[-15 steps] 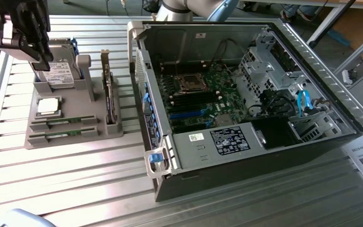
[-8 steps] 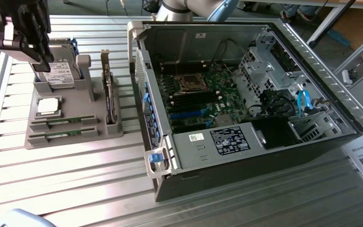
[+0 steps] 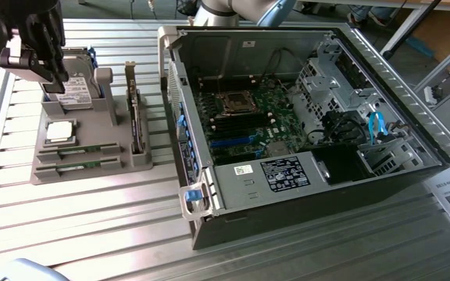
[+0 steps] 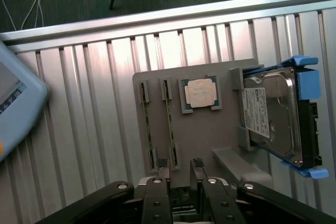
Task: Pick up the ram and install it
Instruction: 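Pick up the ram and move it above insertion slot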
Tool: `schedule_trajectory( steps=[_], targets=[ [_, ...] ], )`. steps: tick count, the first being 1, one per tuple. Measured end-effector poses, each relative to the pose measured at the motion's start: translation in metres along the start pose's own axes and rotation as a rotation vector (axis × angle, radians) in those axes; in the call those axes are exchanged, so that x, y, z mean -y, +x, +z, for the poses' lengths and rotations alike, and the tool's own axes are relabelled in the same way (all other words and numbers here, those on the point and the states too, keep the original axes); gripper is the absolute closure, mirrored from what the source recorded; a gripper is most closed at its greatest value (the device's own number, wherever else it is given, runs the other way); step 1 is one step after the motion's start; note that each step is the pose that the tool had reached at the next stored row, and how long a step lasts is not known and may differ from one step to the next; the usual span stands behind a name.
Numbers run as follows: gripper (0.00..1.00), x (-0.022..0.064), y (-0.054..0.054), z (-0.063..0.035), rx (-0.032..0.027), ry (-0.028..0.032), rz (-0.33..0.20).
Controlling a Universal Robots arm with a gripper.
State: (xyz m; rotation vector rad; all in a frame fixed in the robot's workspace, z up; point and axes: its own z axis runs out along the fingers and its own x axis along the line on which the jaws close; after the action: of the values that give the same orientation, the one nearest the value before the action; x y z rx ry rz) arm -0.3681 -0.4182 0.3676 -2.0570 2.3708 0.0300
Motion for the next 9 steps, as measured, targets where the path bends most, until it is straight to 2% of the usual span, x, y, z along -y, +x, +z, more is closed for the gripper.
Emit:
schedule_trajectory(
  steps=[9],
  targets=[
    [0.7, 0.0002, 0.0, 0.0163, 0.0001, 0.0013, -0.003]
  ],
)
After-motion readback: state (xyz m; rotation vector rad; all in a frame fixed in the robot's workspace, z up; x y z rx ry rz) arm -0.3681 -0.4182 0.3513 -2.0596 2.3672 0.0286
